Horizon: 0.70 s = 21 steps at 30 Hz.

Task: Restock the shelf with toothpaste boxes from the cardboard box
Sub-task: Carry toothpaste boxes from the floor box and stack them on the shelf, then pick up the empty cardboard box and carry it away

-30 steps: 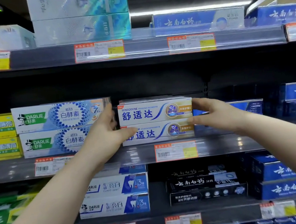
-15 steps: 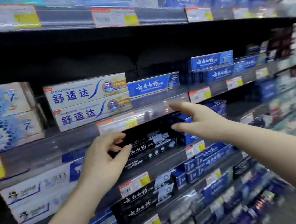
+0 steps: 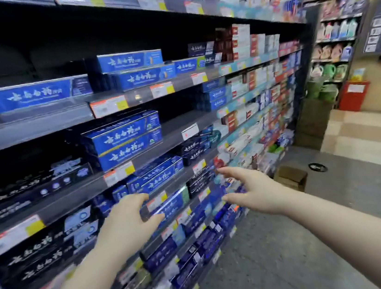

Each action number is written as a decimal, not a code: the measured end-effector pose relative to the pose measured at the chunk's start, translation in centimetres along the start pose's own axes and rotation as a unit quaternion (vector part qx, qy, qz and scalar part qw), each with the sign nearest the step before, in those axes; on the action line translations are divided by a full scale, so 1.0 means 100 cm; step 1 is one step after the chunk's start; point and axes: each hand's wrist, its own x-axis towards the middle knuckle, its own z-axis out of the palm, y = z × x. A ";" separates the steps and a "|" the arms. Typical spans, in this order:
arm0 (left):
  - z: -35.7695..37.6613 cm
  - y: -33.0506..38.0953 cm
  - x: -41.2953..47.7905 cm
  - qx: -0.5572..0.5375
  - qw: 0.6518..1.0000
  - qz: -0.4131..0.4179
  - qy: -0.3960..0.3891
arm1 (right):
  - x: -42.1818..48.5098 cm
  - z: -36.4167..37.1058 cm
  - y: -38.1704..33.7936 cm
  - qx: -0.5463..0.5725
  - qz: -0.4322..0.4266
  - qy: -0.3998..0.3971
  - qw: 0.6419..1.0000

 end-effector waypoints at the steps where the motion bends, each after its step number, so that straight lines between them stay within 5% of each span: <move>1: 0.019 0.019 -0.001 0.001 1.000 -0.003 -0.025 | -0.015 -0.007 0.024 -0.004 0.017 -0.005 1.000; 11: 0.178 0.188 0.015 0.033 0.981 0.035 -0.189 | -0.134 -0.071 0.224 -0.044 0.185 -0.007 0.982; 21: 0.310 0.308 0.108 0.072 0.949 0.083 -0.294 | -0.140 -0.108 0.389 -0.115 0.281 -0.030 0.952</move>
